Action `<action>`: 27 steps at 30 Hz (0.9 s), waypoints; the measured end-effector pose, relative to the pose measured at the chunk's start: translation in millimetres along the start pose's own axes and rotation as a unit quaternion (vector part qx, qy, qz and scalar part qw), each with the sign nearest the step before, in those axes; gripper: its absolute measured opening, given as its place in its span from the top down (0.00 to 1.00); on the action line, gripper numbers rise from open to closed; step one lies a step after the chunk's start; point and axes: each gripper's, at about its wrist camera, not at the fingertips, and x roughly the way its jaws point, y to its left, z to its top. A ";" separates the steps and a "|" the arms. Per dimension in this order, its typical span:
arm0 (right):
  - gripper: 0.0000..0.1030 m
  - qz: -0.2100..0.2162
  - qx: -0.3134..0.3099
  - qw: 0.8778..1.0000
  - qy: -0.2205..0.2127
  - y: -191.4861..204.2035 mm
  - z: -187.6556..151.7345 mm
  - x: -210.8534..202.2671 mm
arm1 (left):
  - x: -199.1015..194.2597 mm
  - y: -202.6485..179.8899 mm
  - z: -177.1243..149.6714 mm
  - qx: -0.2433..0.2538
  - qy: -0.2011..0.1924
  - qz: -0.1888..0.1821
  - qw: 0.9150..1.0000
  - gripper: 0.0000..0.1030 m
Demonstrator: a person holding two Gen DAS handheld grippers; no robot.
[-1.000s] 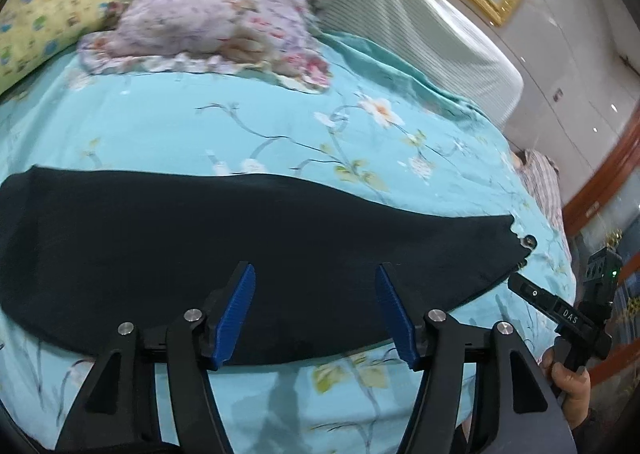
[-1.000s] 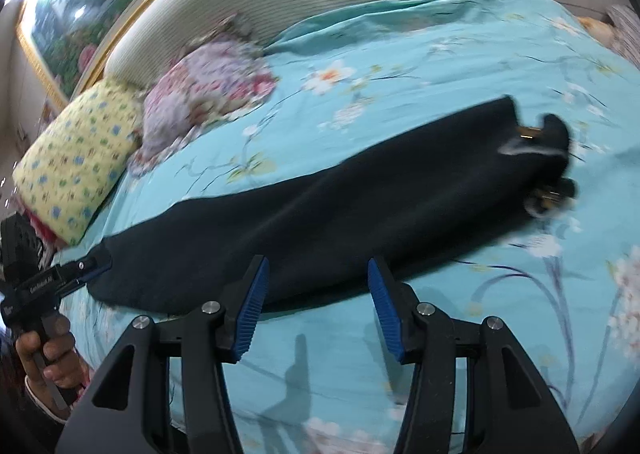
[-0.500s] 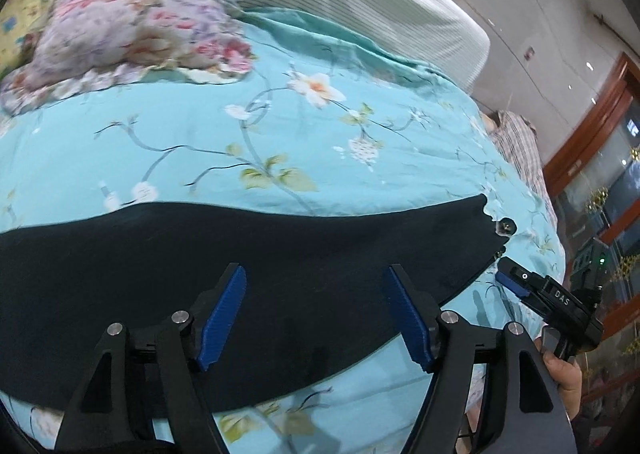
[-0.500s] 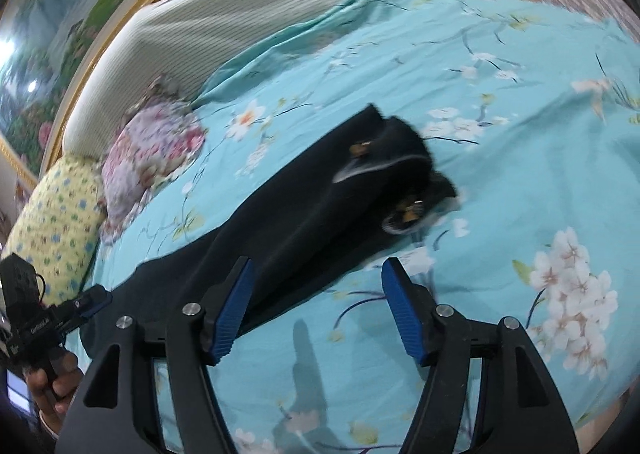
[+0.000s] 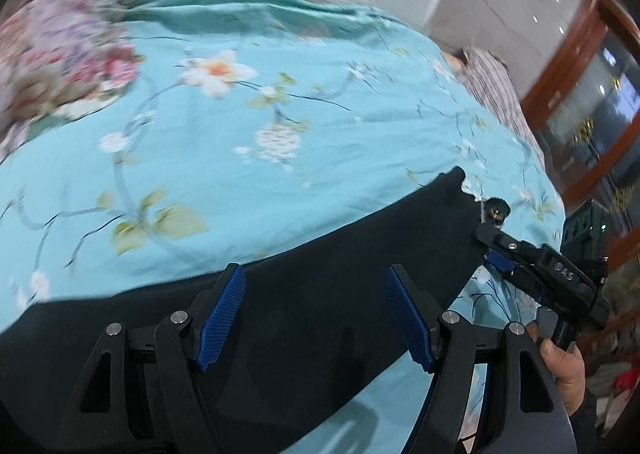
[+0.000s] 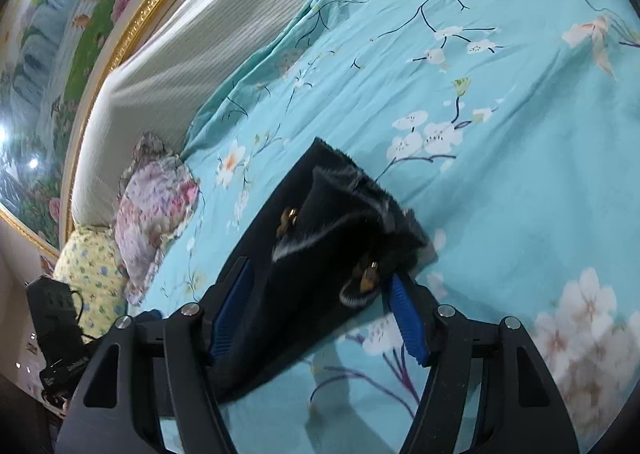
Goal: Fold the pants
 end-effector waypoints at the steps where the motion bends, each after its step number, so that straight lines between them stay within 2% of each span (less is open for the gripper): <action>1: 0.51 -0.004 -0.004 1.000 -0.002 -1.0 1.1 0.0 | 5.4 -4.7 2.4 0.005 0.004 -0.002 1.000 0.29; 2: 0.70 -0.007 -0.004 1.000 -0.002 -3.3 2.1 0.0 | 13.1 -10.3 6.7 0.012 0.011 -0.007 1.000 0.29; 3: 0.84 -0.007 0.001 1.000 0.000 -8.1 2.9 0.1 | 19.8 -15.0 10.8 0.016 0.017 -0.011 1.000 0.29; 4: 0.85 -0.002 0.010 1.000 0.001 -14.6 3.6 -0.5 | 26.9 -20.0 14.6 0.022 0.024 -0.016 0.999 0.29; 9: 0.88 0.020 0.020 1.000 -0.013 -30.6 1.9 -9.2 | 65.4 -50.8 38.7 0.064 0.054 -0.044 0.996 0.29; 13: 0.88 0.031 0.022 0.999 -0.015 -32.8 1.5 -9.0 | 98.7 -75.7 57.9 0.099 0.090 -0.073 0.988 0.29; 15: 0.88 0.035 0.023 0.999 -0.014 -33.5 1.8 -8.6 | 114.1 -85.1 65.7 0.110 0.107 -0.085 0.984 0.32; 18: 0.88 0.039 0.024 0.999 -0.014 -36.6 1.8 -8.3 | 135.6 -98.7 74.1 0.121 0.132 -0.105 0.978 0.42; 22: 0.88 0.040 0.021 0.999 -0.015 -37.1 1.4 -8.6 | 149.4 -111.0 79.8 0.134 0.141 -0.119 0.974 0.45; 24: 0.88 0.041 0.021 0.999 -0.015 -37.4 1.0 -9.2 | 153.5 -115.7 82.4 0.133 0.144 -0.127 0.972 0.54; 26: 0.88 0.041 0.022 0.999 -0.014 -36.8 1.0 -9.4 | 154.0 -118.1 83.6 0.130 0.142 -0.140 0.971 0.80; 27: 0.88 0.042 0.023 0.999 -0.014 -36.6 1.2 -9.6 | 153.1 -119.1 83.6 0.128 0.142 -0.147 0.971 0.84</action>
